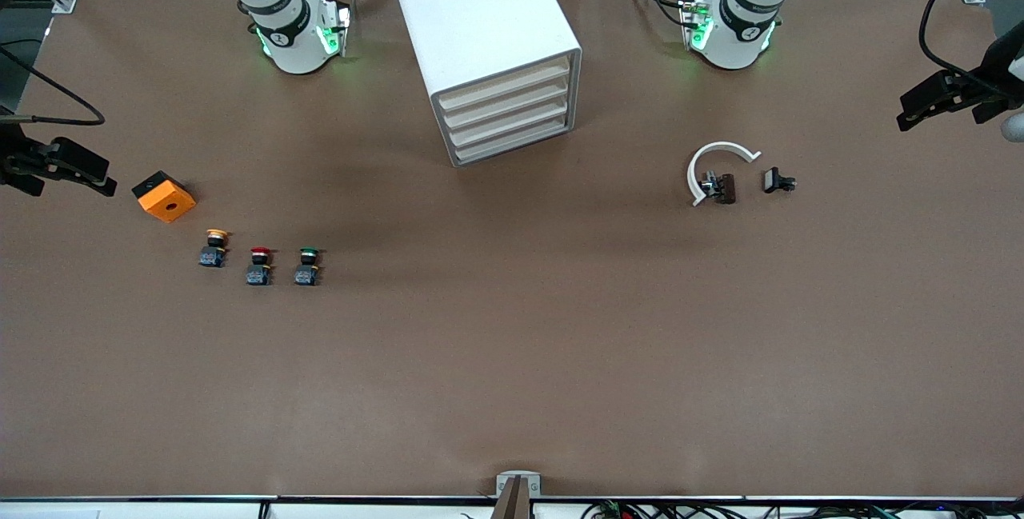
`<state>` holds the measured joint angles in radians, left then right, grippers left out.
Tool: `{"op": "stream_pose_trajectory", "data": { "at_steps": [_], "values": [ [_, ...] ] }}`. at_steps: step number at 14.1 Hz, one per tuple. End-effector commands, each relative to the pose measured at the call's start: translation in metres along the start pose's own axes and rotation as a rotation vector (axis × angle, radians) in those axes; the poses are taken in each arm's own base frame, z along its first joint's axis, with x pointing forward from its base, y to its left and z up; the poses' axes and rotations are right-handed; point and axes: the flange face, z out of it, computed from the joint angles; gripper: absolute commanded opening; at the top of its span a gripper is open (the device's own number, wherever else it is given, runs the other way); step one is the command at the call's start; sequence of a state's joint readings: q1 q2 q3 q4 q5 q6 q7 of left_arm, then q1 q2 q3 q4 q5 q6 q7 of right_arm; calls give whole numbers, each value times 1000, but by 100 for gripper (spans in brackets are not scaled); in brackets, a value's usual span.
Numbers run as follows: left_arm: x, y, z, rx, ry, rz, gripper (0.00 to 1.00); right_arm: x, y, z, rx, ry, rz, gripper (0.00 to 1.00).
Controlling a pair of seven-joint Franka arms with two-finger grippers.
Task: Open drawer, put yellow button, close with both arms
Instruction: 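Reach the left gripper toward the cabinet drawer while the right gripper reaches buttons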
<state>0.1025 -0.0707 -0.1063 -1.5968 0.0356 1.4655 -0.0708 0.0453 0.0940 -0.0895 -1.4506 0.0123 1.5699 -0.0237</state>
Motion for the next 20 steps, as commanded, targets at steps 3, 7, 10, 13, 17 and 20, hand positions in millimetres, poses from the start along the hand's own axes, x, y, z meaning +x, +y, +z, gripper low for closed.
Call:
{"op": "stream_pose_trajectory", "data": {
  "at_steps": [3, 7, 10, 13, 17, 20],
  "values": [
    [2, 13, -8, 8, 1, 18, 100, 1, 1, -5, -17, 0, -4, 100],
    [38, 34, 37, 13, -81, 51, 100, 1, 1, -5, -17, 0, -4, 100],
    [61, 56, 73, 5, -102, 24, 100, 1, 1, -5, -18, 0, -5, 100],
    [82, 98, 114, 2, -109, -126, 100, 2, 1, -5, -20, 0, -7, 100],
    [97, 153, 174, 23, -165, -355, 100, 2, 5, -5, -22, -1, 4, 100],
    [93, 198, 213, 50, -222, -534, 100, -1, 35, -6, -21, 0, 53, 100]
  ]
}}
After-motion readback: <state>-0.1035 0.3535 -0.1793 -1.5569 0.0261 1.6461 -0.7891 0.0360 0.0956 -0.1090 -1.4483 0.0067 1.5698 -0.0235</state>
